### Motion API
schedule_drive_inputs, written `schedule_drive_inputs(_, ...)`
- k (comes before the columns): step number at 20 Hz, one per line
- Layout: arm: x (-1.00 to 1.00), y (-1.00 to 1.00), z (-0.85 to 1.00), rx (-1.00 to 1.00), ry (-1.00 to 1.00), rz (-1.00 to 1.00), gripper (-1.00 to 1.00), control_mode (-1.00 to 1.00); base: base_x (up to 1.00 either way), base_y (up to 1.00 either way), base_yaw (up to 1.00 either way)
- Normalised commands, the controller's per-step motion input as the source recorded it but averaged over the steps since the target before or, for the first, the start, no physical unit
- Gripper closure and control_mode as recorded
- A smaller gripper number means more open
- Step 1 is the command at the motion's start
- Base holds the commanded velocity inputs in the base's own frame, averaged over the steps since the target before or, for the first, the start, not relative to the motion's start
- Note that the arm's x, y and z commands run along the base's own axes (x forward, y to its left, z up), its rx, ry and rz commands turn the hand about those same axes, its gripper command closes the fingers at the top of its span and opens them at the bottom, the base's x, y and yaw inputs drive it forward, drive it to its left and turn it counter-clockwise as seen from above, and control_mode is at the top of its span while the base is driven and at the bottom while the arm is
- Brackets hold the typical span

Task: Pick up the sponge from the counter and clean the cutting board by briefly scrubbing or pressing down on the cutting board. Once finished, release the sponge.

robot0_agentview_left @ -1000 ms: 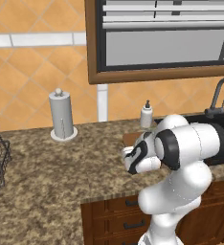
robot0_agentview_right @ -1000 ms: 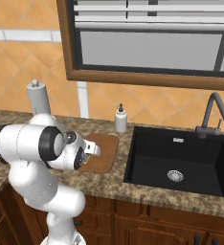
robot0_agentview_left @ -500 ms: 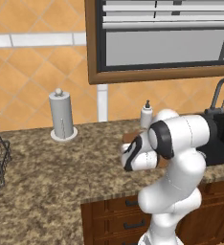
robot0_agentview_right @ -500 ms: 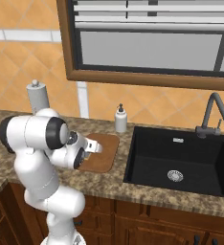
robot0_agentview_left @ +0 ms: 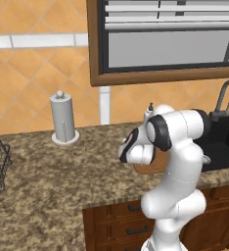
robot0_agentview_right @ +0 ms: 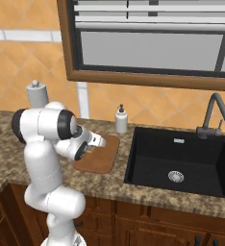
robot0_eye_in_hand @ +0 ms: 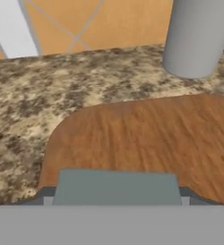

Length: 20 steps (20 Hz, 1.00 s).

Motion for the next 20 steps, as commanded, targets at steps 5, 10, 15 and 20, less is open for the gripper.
schedule_drive_inputs(5, 0.35, -0.25, -0.05, 0.04, -0.06, -0.01, 1.00, -1.00, 0.00, 0.00, 0.00)
schedule_drive_inputs(10, -0.04, -0.57, -0.07, 0.06, -0.16, 0.00, 1.00, -1.00, 0.00, 0.00, 0.00)
schedule_drive_inputs(15, -0.22, -0.53, -0.02, 0.01, -0.19, 0.00, 1.00, -1.00, 0.00, 0.00, 0.00)
schedule_drive_inputs(20, -0.35, -0.33, -0.15, 0.00, -0.04, 0.00, 1.00, -1.00, 0.00, 0.00, 0.00)
